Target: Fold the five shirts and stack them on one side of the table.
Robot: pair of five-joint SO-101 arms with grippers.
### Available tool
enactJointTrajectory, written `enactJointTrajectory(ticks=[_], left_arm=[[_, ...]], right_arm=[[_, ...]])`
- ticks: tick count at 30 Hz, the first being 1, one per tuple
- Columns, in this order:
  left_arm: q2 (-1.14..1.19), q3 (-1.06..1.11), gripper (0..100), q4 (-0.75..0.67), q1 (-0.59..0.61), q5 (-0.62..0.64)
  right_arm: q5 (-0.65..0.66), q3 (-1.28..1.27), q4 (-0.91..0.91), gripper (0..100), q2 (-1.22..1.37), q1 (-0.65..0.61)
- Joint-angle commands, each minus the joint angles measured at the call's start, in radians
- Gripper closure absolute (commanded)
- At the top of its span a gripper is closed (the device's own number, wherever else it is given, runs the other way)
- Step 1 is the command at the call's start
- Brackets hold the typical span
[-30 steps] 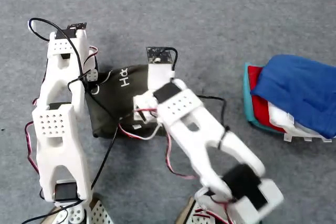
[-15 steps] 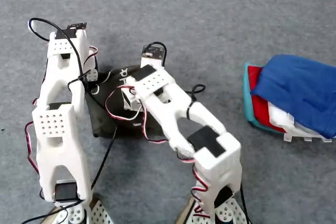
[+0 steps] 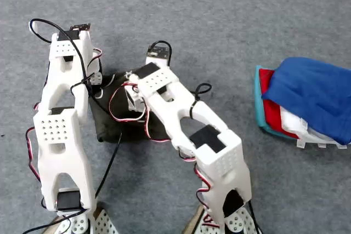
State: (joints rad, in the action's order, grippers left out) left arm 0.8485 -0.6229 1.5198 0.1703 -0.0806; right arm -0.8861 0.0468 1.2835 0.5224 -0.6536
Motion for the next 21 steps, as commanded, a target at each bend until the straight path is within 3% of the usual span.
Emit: enactJointTrajectory(ticks=[1, 12, 21], left_arm=[[0.007, -0.037, 98, -0.009, 0.038, -0.009], [0.001, -0.043, 98, -0.009, 0.040, -0.005], [-0.047, -0.106, 77, 0.023, 0.138, 0.160]], right_arm=[[0.000, 0.015, 0.052, 91.8, 0.002, 0.025], [0.038, 0.134, 0.245, 99.5, -0.044, 0.140], [0.153, 0.432, 0.474, 99.5, -0.042, 0.294]])
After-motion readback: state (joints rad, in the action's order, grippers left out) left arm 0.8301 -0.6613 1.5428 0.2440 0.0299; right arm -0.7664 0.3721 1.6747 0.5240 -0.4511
